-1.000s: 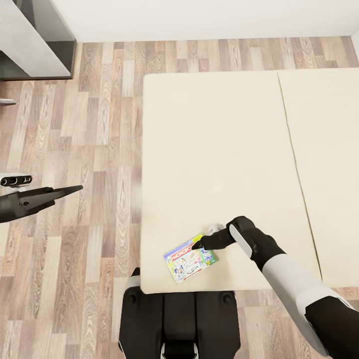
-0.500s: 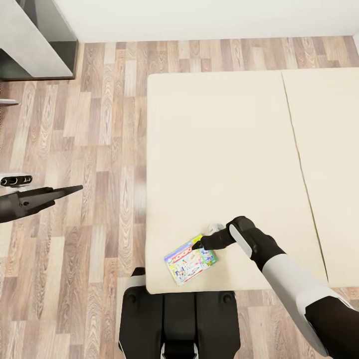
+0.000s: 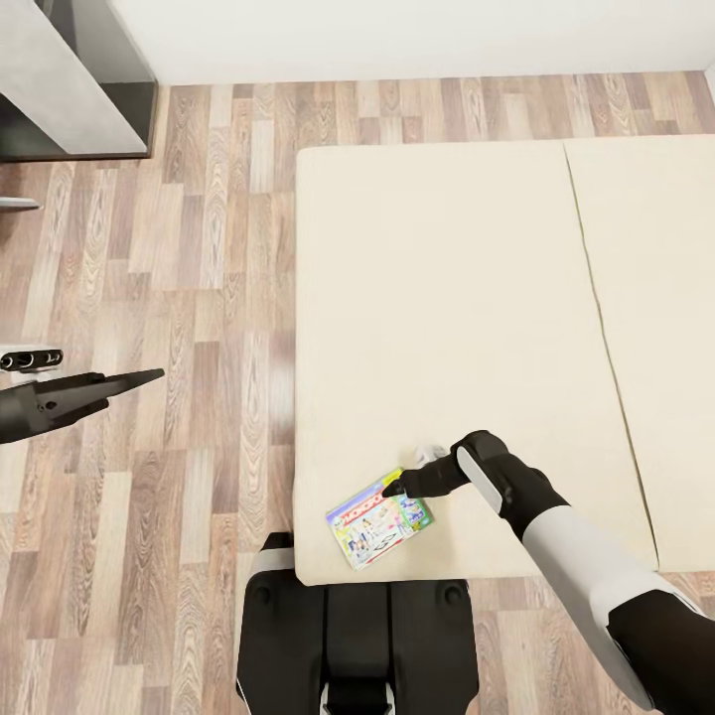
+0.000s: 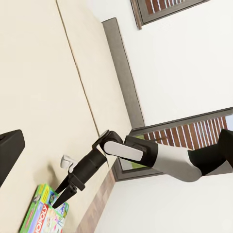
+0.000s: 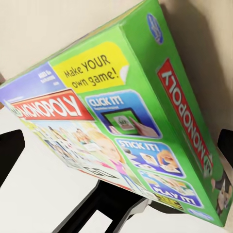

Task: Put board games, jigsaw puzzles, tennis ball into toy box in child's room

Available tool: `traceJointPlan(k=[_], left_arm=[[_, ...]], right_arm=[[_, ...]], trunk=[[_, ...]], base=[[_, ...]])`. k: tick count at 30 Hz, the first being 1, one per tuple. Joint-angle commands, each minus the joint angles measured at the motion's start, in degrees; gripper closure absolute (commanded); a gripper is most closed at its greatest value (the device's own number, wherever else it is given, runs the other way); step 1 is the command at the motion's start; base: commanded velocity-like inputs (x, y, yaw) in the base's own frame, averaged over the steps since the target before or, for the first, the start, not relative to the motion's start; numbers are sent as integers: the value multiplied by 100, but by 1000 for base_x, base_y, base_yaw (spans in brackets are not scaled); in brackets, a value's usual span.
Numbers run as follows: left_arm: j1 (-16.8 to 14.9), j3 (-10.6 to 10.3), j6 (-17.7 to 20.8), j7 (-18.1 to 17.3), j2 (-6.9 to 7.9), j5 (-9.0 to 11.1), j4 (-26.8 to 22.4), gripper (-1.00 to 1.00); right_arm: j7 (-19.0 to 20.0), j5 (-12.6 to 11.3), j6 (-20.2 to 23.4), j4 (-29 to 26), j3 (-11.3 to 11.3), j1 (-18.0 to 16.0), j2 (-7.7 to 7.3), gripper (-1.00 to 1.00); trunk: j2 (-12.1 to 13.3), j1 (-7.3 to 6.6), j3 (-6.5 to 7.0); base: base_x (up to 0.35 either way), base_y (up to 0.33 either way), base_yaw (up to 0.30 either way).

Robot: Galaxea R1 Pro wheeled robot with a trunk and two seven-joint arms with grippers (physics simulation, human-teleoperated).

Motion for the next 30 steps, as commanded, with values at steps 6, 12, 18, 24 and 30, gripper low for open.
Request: traceJointPlan(k=[6, 12, 18, 24, 30], left_arm=[[-2, -1, 59, -22, 2, -6, -1, -100], [-2, -3, 58, -22, 2, -3, -1, -100], [-2, -4, 58, -22, 2, -5, -1, -100], [-2, -4, 59, -22, -1, -3, -1, -100], [-2, -4, 58, -22, -4, -6, -1, -100]], right_arm=[[51, 43, 0, -5, 11, -4, -10, -100], [51, 37, -2, -5, 12, -4, -10, -100], [50, 37, -2, -5, 7, -4, -15, -100], [51, 14, 1, 9, 4, -4, -23, -100], [59, -4, 12, 29, 3, 0, -32, -100]], trunk=[[-9, 4, -6], [-9, 4, -6], [-9, 4, -6], [-9, 4, -6], [-9, 4, -6]], base=[[0, 0, 0], [0, 0, 0], [0, 0, 0], [0, 0, 0], [0, 0, 0]])
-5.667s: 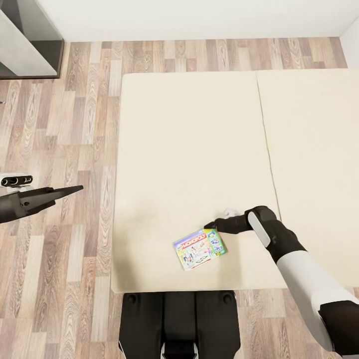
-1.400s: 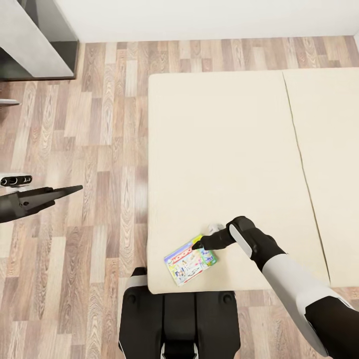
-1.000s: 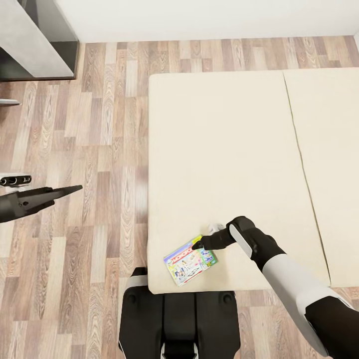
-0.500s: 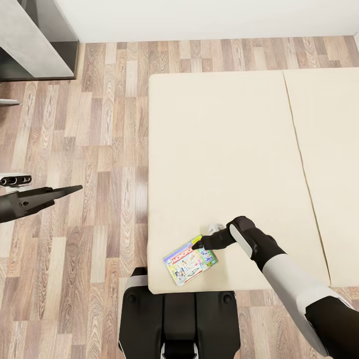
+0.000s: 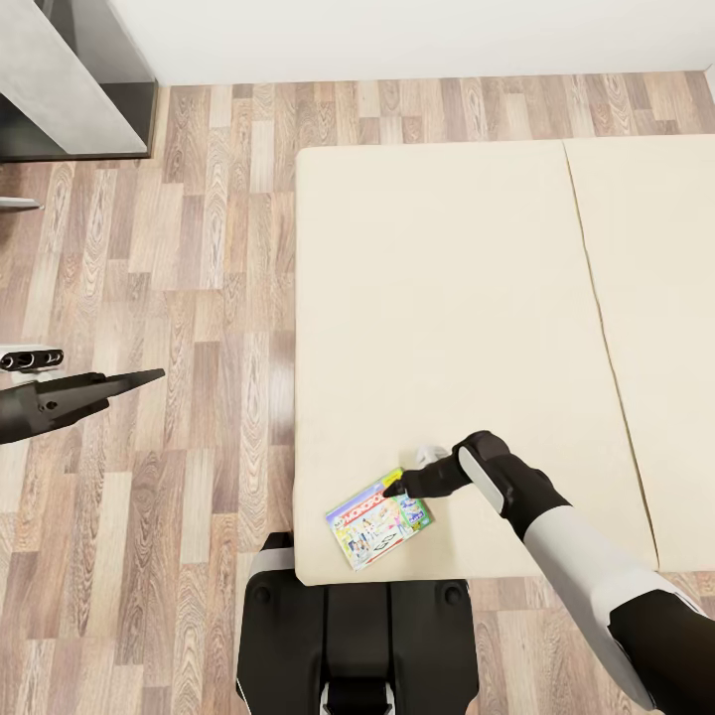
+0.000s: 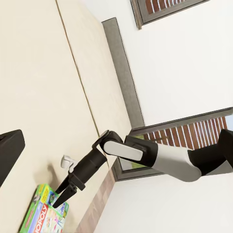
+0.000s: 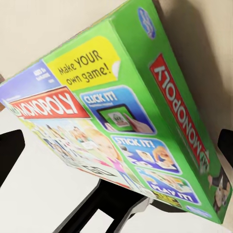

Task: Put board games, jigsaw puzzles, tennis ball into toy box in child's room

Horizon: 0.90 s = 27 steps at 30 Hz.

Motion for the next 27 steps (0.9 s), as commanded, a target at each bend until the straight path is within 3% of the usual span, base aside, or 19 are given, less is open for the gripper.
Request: traceJointPlan(k=[1, 12, 21, 27], left_arm=[[-2, 0, 61, -22, 1, -5, -1, -100], [-2, 24, 61, -22, 7, -5, -1, -100], [-2, 64, 68, -22, 8, -1, -1, -100], [-2, 63, 66, -22, 8, -1, -1, -100]], right_arm=[[61, 47, 6, -1, 19, -2, -8, -100], [463, 90, -10, 280, 23, 2, -62, -100], [596, 114, -26, 338, 43, 2, 35, -100], [600, 122, -27, 339, 45, 2, 189, -100]], trunk=[[-9, 4, -6], [-9, 4, -6], [-9, 4, -6], [-9, 4, -6]], base=[[0, 0, 0], [0, 0, 0], [0, 0, 0], [0, 0, 0]])
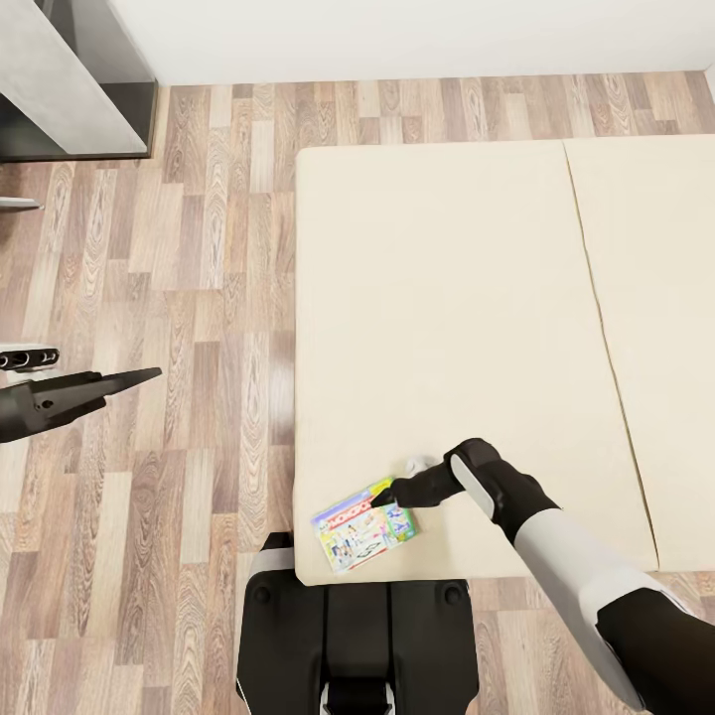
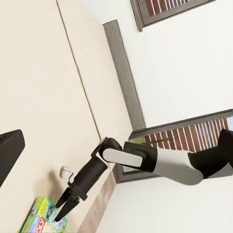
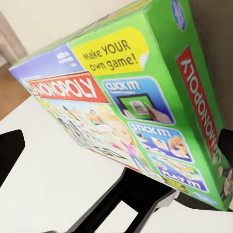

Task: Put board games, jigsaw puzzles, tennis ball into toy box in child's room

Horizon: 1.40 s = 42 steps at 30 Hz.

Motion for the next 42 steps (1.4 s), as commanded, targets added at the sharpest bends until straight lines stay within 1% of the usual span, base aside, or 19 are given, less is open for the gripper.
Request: traceJointPlan(k=[1, 4, 6, 9, 13, 15, 18, 21, 23, 29, 38, 42], left_arm=[[-2, -1, 62, -22, 5, -4, -1, -100], [-2, -2, 63, -22, 27, -3, -1, -100], [-2, -2, 64, -22, 41, -3, -1, -100], [-2, -1, 64, -25, 49, -3, -1, -100], [-2, -2, 64, -26, 53, -3, -1, -100], [-2, -2, 63, -28, 56, -3, -1, -100], [-2, -1, 60, -30, 64, -3, -1, -100], [-2, 0, 62, -30, 69, -3, -1, -100], [-2, 4, 62, -29, 71, -3, -1, -100], [-2, 6, 57, -31, 72, -3, -1, -100], [-2, 7, 55, -31, 72, -3, -1, -100], [-2, 7, 55, -31, 72, -3, -1, -100]], right_arm=[[39, 28, 4, -5, 23, -4, 10, -100], [40, 26, 4, -5, 23, -4, 50, -100], [40, 24, 4, 1, 23, -4, 110, -100], [40, 24, 4, 51, 48, -4, 159, -100], [40, 24, -9, 143, 184, -4, 207, -100], [41, 14, -105, 173, 254, -4, 223, -100], [46, 3, -190, 190, 293, -4, 237, -100], [48, 1, -215, 196, 305, -4, 295, -100], [48, 8, -227, 203, 311, -4, 360, -100], [44, 14, -240, 203, 313, -4, 395, -100], [42, 15, -242, 202, 314, -4, 404, -100], [45, 15, -242, 200, 314, -4, 456, -100]], trunk=[[-9, 4, -6], [-9, 4, -6], [-9, 4, -6], [-9, 4, -6], [-9, 4, -6], [-9, 4, -6], [-9, 4, -6], [-9, 4, -6], [-9, 4, -6], [-9, 4, -6], [-9, 4, -6], [-9, 4, -6]], base=[[0, 0, 0], [0, 0, 0], [0, 0, 0], [0, 0, 0], [0, 0, 0], [0, 0, 0], [0, 0, 0], [0, 0, 0], [0, 0, 0], [0, 0, 0], [0, 0, 0], [0, 0, 0]])
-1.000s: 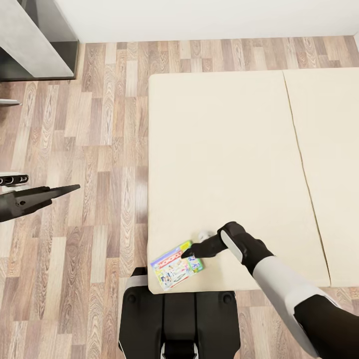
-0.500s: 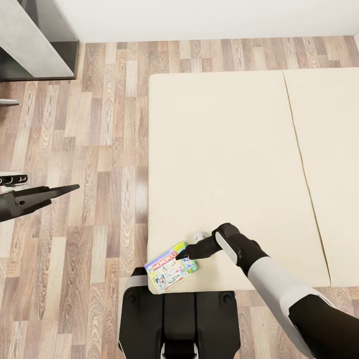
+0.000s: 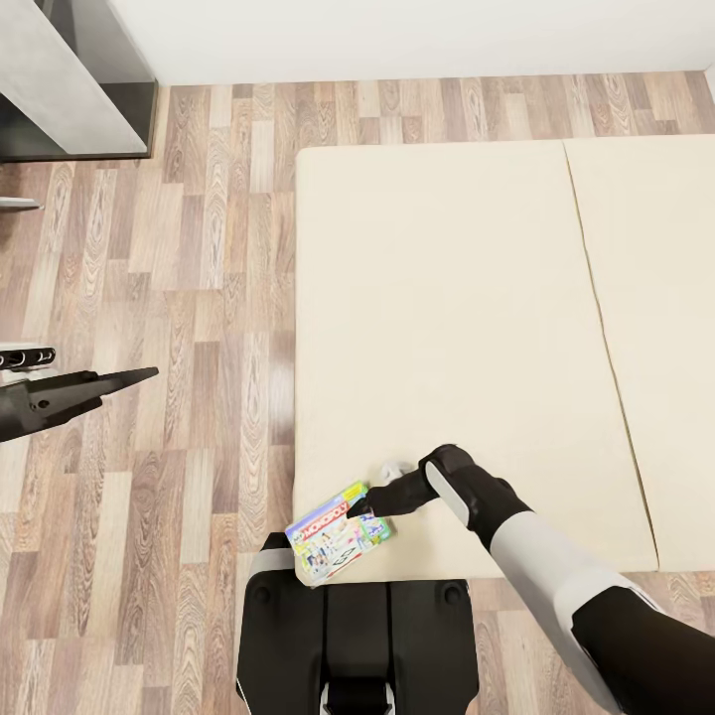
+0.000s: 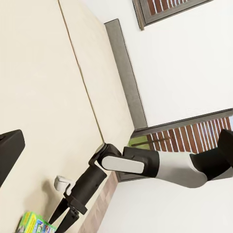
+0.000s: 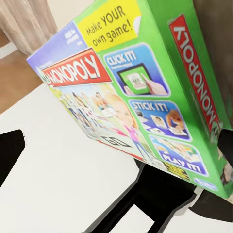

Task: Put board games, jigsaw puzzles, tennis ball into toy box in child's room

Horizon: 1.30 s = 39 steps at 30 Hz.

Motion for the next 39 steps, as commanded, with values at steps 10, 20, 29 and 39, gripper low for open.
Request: traceJointPlan(k=[10, 20, 29, 39], left_arm=[[-1, 0, 61, -22, 2, -3, -1, -100], [-1, 0, 61, -22, 2, -3, -1, -100], [-1, -5, 61, -22, 2, -3, -1, -100], [3, -9, 61, -22, 2, -3, -1, -100]], right_arm=[[41, 37, 10, -3, 8, -3, 108, -100], [40, 37, 10, -2, 8, -3, 112, -100], [42, 35, 10, -4, 0, -3, 144, -100], [41, 37, 5, -4, -10, -3, 207, -100]], trunk=[[-9, 4, -6], [-9, 4, -6], [-9, 4, -6], [-9, 4, -6]], base=[[0, 0, 0], [0, 0, 0], [0, 0, 0], [0, 0, 0]])
